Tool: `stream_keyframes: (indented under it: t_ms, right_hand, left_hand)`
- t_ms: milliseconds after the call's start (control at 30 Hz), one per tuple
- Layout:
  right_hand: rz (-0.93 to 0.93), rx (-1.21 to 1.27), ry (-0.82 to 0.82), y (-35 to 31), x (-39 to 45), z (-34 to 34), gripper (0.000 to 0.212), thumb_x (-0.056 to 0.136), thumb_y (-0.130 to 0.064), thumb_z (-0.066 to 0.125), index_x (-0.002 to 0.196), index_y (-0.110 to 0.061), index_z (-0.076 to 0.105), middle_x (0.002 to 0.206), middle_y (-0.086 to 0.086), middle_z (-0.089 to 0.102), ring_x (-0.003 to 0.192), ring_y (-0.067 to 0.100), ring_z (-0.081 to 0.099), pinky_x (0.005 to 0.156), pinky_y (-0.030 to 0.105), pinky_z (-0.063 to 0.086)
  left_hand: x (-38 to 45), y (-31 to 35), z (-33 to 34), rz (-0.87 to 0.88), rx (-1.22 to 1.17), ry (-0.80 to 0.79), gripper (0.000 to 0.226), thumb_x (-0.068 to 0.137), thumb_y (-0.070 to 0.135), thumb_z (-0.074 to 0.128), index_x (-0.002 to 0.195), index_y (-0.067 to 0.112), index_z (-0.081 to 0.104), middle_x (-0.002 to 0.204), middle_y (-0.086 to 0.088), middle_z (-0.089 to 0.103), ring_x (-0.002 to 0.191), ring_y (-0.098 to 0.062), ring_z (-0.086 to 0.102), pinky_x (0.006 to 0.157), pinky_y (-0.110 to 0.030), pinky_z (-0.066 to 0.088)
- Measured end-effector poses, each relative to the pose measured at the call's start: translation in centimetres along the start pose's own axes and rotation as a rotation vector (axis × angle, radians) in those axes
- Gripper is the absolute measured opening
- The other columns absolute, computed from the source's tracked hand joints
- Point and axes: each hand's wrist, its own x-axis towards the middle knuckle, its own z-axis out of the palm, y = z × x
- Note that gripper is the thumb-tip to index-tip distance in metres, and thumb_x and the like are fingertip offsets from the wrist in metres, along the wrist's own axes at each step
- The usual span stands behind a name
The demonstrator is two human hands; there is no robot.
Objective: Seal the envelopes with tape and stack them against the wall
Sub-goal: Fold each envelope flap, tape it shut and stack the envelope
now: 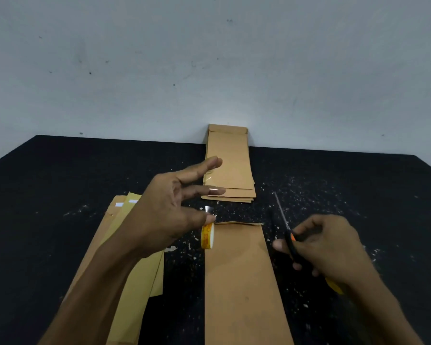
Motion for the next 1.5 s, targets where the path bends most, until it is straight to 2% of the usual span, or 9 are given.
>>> stream_keyframes:
  t_ms: [200,433,533,667,833,967,1233,1367,1500]
  right_hand:
    - [0.010,-0.473,0.217,-0.1,2.0,1.5,0.041,0.068,-0.043,0.089,0.082,-0.015,0.064,0.084,0.007,0.064,0.072,0.025,0.068,0.064,0.041,0.061]
    - [-0.034,-0.745,0.115,-1.6,1.5,1.5,0.034,0.084,-0.034,0.077,0.097,-0.015,0.052,0.098,0.003,0.050,0.092,0.024,0.059,0.077,0.036,0.053]
    - [-0.155,-0.600,0.045,-1.2,1.7,1.0,0.032,0.080,-0.028,0.082,0.108,-0.021,0.068,0.094,0.001,0.061,0.078,0.011,0.061,0.068,0.024,0.054]
    - [-0.351,0.036,-0.142,-2.6,-0.1,0.7,0.015,0.082,-0.026,0.080,0.097,-0.021,0.079,0.071,-0.002,0.070,0.056,0.001,0.059,0.051,0.012,0.043]
    - [-0.238,0.375,-0.422,-2.7,-0.1,2.0,0.024,0.074,-0.029,0.076,0.089,-0.012,0.082,0.087,0.007,0.077,0.072,0.008,0.066,0.063,0.027,0.050]
    - [-0.188,0.609,-0.377,-2.0,0.8,2.6,0.020,0.067,-0.018,0.076,0.079,-0.002,0.079,0.085,0.018,0.076,0.080,0.022,0.072,0.080,0.036,0.059]
    - [-0.176,0.877,0.014,-3.3,2.2,4.7,0.015,0.081,-0.012,0.072,0.092,-0.003,0.077,0.086,0.013,0.077,0.078,0.020,0.074,0.074,0.034,0.063]
    - [-0.217,0.755,0.195,-3.6,3.9,5.2,0.006,0.086,-0.008,0.073,0.088,-0.011,0.077,0.079,0.002,0.077,0.077,0.015,0.075,0.068,0.029,0.062]
    - [-0.143,0.695,0.234,-3.1,5.6,5.9,0.004,0.086,-0.010,0.075,0.086,-0.013,0.078,0.080,0.004,0.077,0.078,0.020,0.075,0.067,0.036,0.062]
  left_hand:
    - [0.1,-0.5,2.2,0.010,-0.038,-0.009,0.088,0.076,-0.023,0.067,0.145,0.025,0.044,0.148,0.023,0.046,0.121,-0.006,0.061,0.074,-0.042,0.063]
    - [0.1,-1.1,3.7,0.014,-0.084,-0.004,0.086,0.077,-0.022,0.067,0.145,0.025,0.045,0.149,0.020,0.045,0.122,-0.009,0.061,0.079,-0.046,0.062]
    - [0.3,-1.1,4.1,0.031,-0.070,-0.009,0.086,0.077,-0.021,0.067,0.146,0.026,0.044,0.151,0.019,0.044,0.123,-0.005,0.059,0.077,-0.038,0.062]
    - [0.8,-0.8,4.3,0.046,-0.070,-0.021,0.087,0.077,-0.020,0.068,0.147,0.026,0.043,0.152,0.019,0.042,0.125,-0.003,0.057,0.075,-0.037,0.062]
    - [1.2,-1.0,4.9,0.015,-0.078,-0.048,0.084,0.079,-0.015,0.070,0.147,0.025,0.043,0.152,0.016,0.043,0.124,-0.004,0.058,0.080,-0.041,0.062]
    - [1.6,-1.7,4.9,-0.029,-0.089,-0.047,0.083,0.078,-0.010,0.075,0.148,0.020,0.042,0.150,0.015,0.046,0.124,-0.005,0.059,0.087,-0.040,0.060]
    - [4.4,-1.6,4.5,-0.009,0.055,0.289,0.072,0.074,0.012,0.085,0.139,0.024,0.055,0.145,0.014,0.051,0.121,-0.004,0.059,0.080,-0.019,0.057]
    - [5.0,-2.3,4.4,-0.046,0.386,0.322,0.045,0.065,0.053,0.085,0.100,0.030,0.069,0.149,0.009,0.048,0.131,-0.011,0.050,0.099,-0.043,0.052]
    - [5.4,-3.8,5.3,-0.118,0.622,0.194,0.031,0.071,0.048,0.082,0.092,0.027,0.071,0.155,0.010,0.039,0.142,-0.017,0.035,0.111,-0.052,0.036]
